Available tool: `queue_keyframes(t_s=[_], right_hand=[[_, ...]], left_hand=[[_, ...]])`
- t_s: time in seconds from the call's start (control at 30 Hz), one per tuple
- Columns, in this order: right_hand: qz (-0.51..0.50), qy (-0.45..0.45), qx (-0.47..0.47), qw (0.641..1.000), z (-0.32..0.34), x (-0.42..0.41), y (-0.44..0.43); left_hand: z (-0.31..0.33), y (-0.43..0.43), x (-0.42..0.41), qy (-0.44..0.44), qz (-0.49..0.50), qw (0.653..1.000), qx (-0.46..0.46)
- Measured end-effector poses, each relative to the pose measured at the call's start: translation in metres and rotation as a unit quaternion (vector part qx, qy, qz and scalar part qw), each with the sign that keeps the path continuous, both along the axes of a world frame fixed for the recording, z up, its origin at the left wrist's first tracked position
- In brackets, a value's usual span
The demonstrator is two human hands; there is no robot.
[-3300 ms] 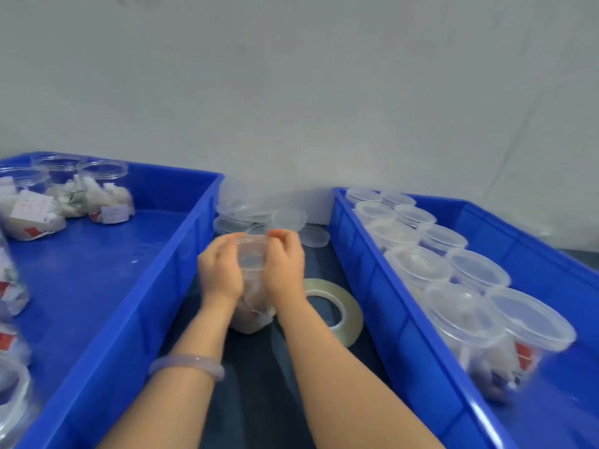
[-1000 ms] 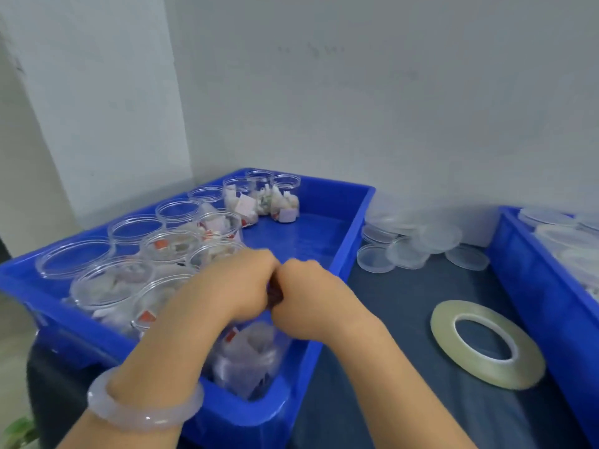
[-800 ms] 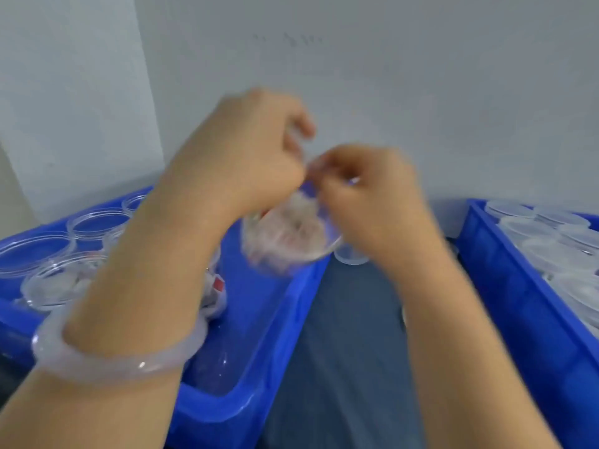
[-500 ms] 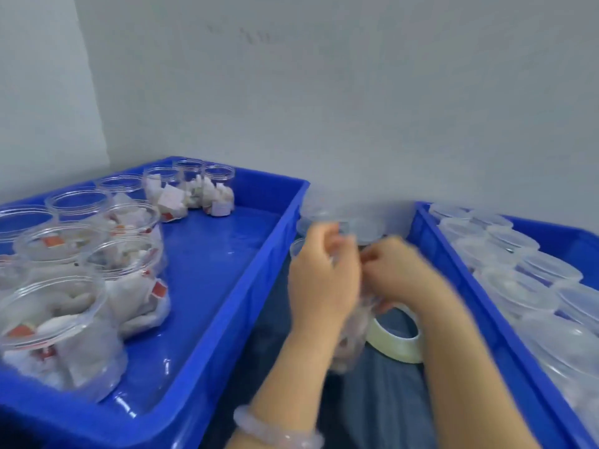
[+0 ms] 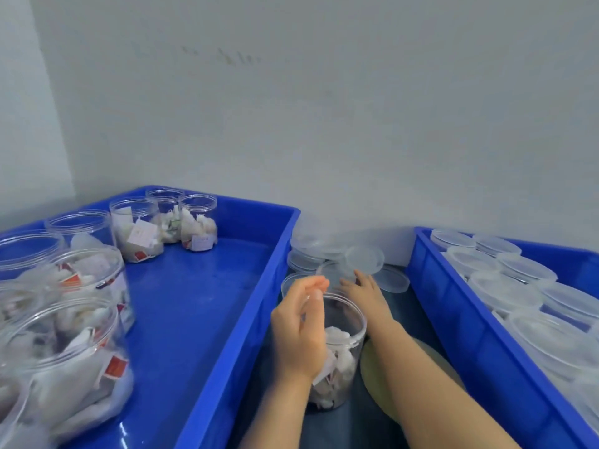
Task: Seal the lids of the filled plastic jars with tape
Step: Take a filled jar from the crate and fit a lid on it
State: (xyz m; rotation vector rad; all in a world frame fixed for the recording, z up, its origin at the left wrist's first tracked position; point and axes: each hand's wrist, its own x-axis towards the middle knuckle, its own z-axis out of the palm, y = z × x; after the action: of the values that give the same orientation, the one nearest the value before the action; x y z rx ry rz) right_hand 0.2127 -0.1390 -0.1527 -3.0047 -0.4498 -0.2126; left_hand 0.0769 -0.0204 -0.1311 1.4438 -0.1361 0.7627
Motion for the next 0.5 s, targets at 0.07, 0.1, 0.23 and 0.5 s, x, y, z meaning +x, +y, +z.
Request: queue_keyframes(t_s=[0.07, 0.1, 0.23, 0.5], right_hand=[[0.024, -0.067, 0.026, 0.997, -0.006, -0.001, 0.000], [0.048, -0.082, 0.041, 0.995, -0.008, 0.000, -0.001], [0.052, -0.044, 0.288, 0.955, 0.023, -0.016, -0.008], [-0.045, 0.014, 0.646, 0.762, 0.058, -0.044, -0.022]], left_hand=[[-0.005, 0.001, 0.003, -0.008, 0.001, 1.000, -0.004], [-0.007, 0.002, 0.003, -0.014, 0.000, 1.000, -0.005], [-0.008, 0.000, 0.006, -0.022, -0.006, 1.000, 0.000], [-0.010, -0.001, 0.009, 0.040, -0.018, 0.998, -0.039]])
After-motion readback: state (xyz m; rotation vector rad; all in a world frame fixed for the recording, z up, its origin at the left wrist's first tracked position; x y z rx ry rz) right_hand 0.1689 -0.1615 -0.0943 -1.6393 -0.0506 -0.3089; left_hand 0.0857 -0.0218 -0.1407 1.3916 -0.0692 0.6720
